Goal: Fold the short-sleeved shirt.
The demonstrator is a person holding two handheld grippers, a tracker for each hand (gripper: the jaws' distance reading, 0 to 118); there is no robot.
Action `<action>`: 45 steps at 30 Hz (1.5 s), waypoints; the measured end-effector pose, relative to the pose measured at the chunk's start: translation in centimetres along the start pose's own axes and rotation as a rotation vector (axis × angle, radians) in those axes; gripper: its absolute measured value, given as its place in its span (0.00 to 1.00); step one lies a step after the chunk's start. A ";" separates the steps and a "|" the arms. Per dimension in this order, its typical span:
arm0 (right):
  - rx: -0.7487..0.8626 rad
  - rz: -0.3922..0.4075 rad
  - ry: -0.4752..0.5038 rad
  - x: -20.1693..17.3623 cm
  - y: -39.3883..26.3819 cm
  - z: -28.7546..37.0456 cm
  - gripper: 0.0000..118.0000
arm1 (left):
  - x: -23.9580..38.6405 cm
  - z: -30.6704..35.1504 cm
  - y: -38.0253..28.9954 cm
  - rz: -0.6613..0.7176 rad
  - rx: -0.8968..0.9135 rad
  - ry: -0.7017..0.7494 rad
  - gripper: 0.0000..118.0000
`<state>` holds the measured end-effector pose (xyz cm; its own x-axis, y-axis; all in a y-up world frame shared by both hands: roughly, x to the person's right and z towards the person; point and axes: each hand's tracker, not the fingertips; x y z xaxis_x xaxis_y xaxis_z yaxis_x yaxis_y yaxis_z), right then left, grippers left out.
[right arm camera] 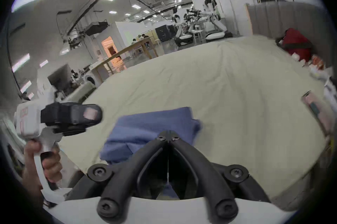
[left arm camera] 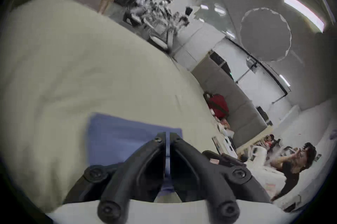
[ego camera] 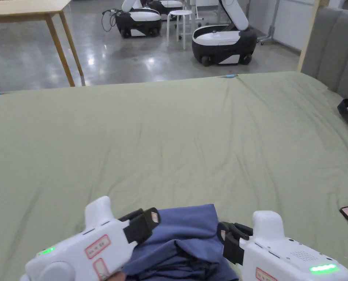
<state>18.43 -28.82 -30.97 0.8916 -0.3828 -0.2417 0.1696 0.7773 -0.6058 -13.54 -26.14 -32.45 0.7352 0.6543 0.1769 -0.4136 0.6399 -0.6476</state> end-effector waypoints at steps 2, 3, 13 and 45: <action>-0.054 -0.053 0.077 0.2 0.0 -2.7 0.01 | -2.3 1.6 0.9 0.004 0.019 0.034 0.10; -0.090 -0.062 0.121 0.3 -0.2 -4.1 0.01 | -3.5 2.1 1.0 0.016 0.012 0.044 0.12; -0.249 -0.193 0.202 5.3 -2.6 -5.6 0.01 | -12.0 -0.5 -3.1 0.306 -0.202 -0.004 0.93; -0.233 -0.003 0.271 -9.6 -3.9 -7.4 0.01 | -36.2 24.5 16.2 0.231 -0.123 0.289 0.14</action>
<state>6.09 -31.83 -31.89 0.7422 -0.5276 -0.4134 0.0437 0.6536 -0.7556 -59.99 -29.59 -31.19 0.7587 0.6235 -0.1886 -0.5313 0.4248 -0.7329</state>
